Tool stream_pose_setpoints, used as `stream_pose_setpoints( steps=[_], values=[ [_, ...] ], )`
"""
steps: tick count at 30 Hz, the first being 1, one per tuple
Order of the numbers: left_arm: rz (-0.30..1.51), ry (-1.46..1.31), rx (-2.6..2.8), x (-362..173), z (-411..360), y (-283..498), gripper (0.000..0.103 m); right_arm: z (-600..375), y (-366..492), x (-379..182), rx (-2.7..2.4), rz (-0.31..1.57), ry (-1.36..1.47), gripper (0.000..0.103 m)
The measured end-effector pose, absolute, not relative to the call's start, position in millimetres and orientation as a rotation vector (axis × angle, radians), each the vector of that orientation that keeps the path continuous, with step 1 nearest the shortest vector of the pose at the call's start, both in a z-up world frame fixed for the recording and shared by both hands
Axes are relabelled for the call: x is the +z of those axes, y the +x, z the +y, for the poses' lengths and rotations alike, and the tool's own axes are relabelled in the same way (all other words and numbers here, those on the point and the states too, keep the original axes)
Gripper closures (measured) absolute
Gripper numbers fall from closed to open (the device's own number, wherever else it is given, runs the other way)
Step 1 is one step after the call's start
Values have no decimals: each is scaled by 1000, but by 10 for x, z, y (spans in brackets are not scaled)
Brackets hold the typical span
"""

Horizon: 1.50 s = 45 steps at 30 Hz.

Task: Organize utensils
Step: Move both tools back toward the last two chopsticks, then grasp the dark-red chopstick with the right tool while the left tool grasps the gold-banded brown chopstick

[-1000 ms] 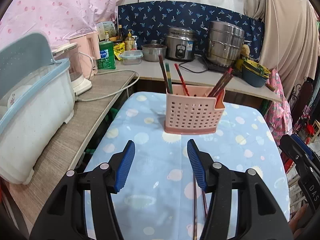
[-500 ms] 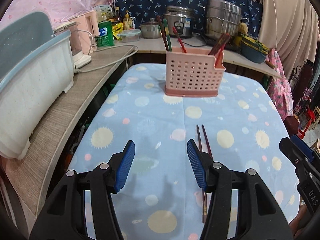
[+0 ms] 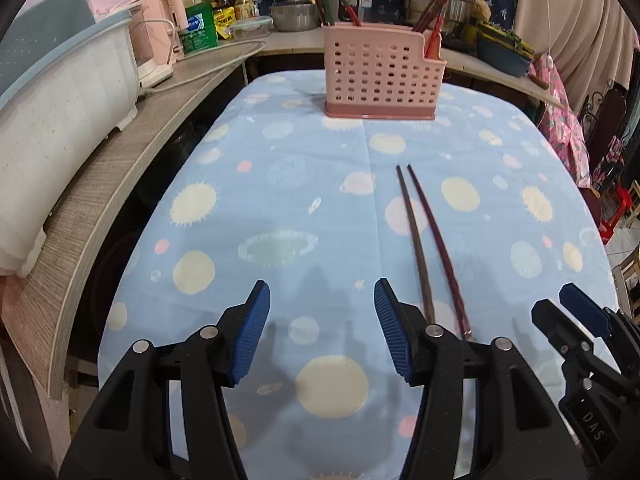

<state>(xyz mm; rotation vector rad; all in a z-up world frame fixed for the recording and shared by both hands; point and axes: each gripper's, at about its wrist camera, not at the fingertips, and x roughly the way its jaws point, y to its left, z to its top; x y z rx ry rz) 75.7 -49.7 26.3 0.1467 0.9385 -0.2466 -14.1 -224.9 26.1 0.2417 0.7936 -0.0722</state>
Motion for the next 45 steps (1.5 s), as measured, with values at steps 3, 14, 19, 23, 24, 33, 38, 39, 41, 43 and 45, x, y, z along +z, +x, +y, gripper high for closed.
stream_pose_setpoints(
  steps=[3, 14, 19, 23, 24, 33, 38, 39, 41, 43, 45],
  values=[
    [966, 155, -248, 168, -482, 729, 51, -2184, -182, 130, -68, 821, 236, 59],
    [1018, 189, -243, -59, -475, 659, 43, -1977, -162, -125, -41, 876, 219, 60],
    [1034, 192, -239, -109, -466, 667, 42, -1929, -122, -175, -39, 886, 218, 61],
    [1039, 196, -241, -133, -477, 671, 41, -1893, -92, -211, -38, 888, 207, 68],
    [1040, 197, -242, -135, -483, 671, 41, -1891, -84, -225, -39, 893, 207, 71],
    [1050, 197, -238, -166, -490, 696, 41, -1916, -58, -299, -51, 912, 200, 90],
    [1054, 198, -241, -175, -500, 693, 40, -1979, -75, -310, -64, 910, 201, 96],
    [1054, 198, -241, -175, -502, 693, 39, -1991, -82, -310, -66, 909, 202, 96],
    [1053, 198, -243, -172, -510, 688, 38, -2024, -101, -308, -74, 907, 206, 96],
    [1053, 198, -247, -171, -520, 681, 37, -2065, -118, -310, -84, 905, 214, 96],
    [1053, 199, -251, -170, -540, 674, 37, -2108, -137, -309, -94, 904, 222, 96]
  ],
)
